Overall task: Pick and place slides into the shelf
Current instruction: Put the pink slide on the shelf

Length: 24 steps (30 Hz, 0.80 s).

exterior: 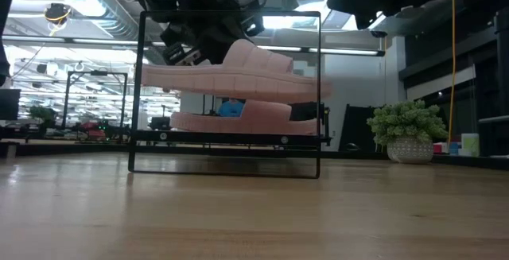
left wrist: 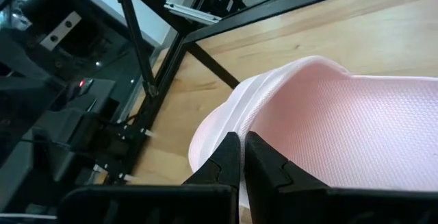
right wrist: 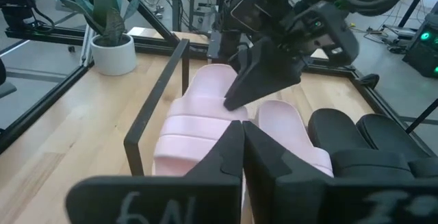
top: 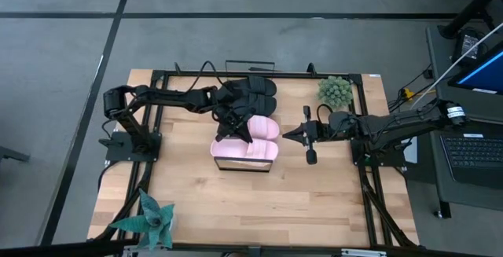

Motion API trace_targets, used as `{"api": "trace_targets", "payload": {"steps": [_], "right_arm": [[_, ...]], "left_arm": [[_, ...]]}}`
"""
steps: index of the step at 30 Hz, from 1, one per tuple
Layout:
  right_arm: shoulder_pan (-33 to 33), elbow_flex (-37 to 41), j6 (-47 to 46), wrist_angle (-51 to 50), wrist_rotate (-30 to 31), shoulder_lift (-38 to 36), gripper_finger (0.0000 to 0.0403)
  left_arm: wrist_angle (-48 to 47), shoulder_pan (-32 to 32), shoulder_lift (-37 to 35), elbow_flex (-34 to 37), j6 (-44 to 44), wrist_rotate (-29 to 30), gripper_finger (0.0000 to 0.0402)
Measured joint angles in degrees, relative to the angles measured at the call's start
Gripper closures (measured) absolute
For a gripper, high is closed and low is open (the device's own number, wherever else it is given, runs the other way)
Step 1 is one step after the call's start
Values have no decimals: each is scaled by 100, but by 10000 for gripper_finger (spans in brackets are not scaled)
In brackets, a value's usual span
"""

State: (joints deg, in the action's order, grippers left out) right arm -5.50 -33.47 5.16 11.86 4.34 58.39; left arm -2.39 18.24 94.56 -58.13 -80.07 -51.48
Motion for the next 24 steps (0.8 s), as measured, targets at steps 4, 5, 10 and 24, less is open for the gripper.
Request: {"api": "trace_targets", "payload": {"steps": [4,5,10,24], "right_arm": [[0,0,-3,-5,4,0,397],[0,0,-3,-8,4,0,399],[0,6,-28,-51,54,0,398],[2,299,-102,213,122,0,399]], "left_arm": [[-1,-92,0,0,91,2,401],[11,-121,0,0,145,8,401],[257,-336,0,0,485,644,401],[385,-499,0,0,646,951,401]]}}
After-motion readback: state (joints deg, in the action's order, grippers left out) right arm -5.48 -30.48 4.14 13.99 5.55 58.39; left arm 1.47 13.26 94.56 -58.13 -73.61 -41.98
